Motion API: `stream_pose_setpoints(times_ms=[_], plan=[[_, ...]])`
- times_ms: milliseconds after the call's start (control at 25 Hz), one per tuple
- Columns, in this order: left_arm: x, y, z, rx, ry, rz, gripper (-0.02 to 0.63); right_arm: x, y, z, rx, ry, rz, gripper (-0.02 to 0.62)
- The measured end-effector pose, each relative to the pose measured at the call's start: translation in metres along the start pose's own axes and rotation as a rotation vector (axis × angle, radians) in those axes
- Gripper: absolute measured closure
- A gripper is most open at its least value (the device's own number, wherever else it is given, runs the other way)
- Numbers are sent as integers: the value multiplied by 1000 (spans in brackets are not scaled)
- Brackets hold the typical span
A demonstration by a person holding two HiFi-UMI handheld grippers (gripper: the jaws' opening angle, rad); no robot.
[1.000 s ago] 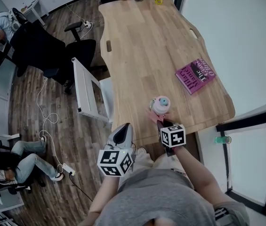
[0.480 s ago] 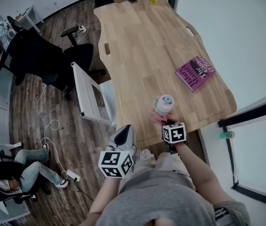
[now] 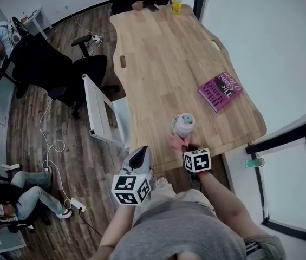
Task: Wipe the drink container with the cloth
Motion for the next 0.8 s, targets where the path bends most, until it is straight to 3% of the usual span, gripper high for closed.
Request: stream_pose_setpoints(times_ms=[240, 800], plan=[[18, 17, 8, 9, 12, -36, 603, -18, 38, 6, 55, 19, -66, 569], [97, 91, 50, 51, 21, -95, 603, -62, 163, 37, 169, 188, -205, 569]])
Point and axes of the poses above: the fingertips, and each gripper's own axes: y backward along the fingers, x to its right, z out of its underside, the point moved 3 cm from there along y, backward along the fingers, and after that the axes turned 13 degrees about -z, right-handed, at the moved point
